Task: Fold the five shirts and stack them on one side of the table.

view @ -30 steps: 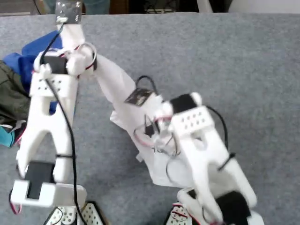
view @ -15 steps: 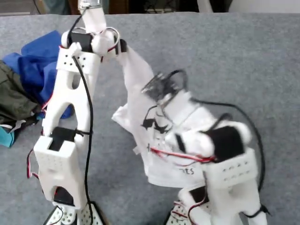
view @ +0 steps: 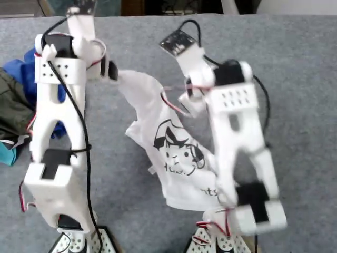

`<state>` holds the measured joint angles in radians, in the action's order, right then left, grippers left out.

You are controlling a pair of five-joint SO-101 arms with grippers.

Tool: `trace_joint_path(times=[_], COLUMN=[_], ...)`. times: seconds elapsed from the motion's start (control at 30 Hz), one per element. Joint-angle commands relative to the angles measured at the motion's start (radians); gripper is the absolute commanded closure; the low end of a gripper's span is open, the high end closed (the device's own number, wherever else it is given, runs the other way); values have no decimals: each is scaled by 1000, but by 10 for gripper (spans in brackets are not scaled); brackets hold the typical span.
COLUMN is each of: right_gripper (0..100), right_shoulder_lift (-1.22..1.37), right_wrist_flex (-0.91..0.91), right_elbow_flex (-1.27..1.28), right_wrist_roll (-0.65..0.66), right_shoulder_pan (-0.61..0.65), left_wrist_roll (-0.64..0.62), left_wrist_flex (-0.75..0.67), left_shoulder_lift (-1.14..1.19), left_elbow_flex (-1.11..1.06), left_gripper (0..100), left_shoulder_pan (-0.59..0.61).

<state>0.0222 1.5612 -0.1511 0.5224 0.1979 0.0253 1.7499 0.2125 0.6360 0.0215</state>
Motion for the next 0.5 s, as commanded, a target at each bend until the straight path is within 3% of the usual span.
trace_joint_path(times=[0.0, 0.13, 0.33, 0.47], right_gripper=[762, 765, 767, 915], right_shoulder_lift=[216, 404, 653, 776], right_wrist_flex=[23, 120, 127, 104], right_elbow_flex=[-205, -377, -496, -561], right_wrist_roll=[51, 149, 169, 158], right_shoulder_pan=[58, 181, 264, 267], left_wrist_roll=[26, 35, 55, 55], left_wrist_flex=[-51, -203, -391, -482], left_shoulder_lift=[-190, -345, -563, -661], left_elbow_flex=[-251, -562, -954, -1092], left_gripper=[758, 755, 754, 754], left_shoulder_pan=[13, 48, 113, 170])
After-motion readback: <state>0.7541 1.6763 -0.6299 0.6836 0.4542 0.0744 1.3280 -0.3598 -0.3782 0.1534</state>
